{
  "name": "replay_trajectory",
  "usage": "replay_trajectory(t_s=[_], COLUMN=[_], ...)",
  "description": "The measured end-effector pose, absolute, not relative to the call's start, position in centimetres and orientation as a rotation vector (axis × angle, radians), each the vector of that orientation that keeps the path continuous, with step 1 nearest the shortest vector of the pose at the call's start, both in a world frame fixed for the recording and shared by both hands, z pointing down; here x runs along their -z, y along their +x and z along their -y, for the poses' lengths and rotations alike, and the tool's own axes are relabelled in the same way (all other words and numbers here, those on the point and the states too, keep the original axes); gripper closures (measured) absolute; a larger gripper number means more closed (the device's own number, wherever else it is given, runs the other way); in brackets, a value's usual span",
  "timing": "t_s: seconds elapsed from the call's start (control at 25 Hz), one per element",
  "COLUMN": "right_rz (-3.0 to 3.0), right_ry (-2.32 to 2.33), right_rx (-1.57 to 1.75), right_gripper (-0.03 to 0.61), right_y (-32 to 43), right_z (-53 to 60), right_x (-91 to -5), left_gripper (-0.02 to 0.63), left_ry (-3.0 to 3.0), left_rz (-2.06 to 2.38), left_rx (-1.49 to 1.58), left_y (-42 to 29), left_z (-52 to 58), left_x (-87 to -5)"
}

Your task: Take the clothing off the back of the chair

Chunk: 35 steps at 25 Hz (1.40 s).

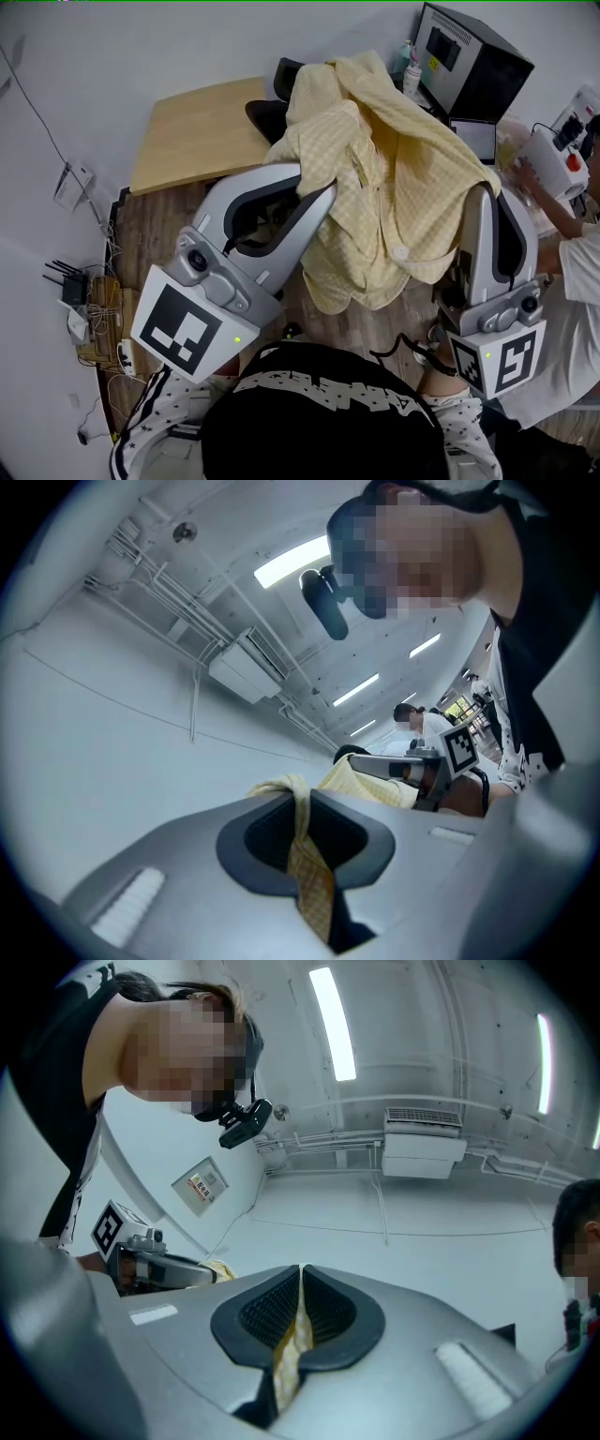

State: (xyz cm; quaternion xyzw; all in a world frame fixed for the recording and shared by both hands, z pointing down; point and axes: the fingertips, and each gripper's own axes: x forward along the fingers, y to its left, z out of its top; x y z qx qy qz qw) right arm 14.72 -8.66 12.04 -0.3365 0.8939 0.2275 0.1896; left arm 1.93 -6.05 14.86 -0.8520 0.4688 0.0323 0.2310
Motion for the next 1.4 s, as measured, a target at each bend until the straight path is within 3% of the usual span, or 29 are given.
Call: replay_trajectory(t_s=[1.4], right_rz=[-2.560], right_ry=[-0.987], right_rx=[-0.627], right_gripper=[0.555], right_y=[15.4], right_z=[8.9], right_x=[-12.9], left_gripper=[0.588], left_ry=[-2.394], left_rz=[-1.257], left_rx=[-0.037], left_y=[3.5], left_z=[6.8], left_x=[-16.0])
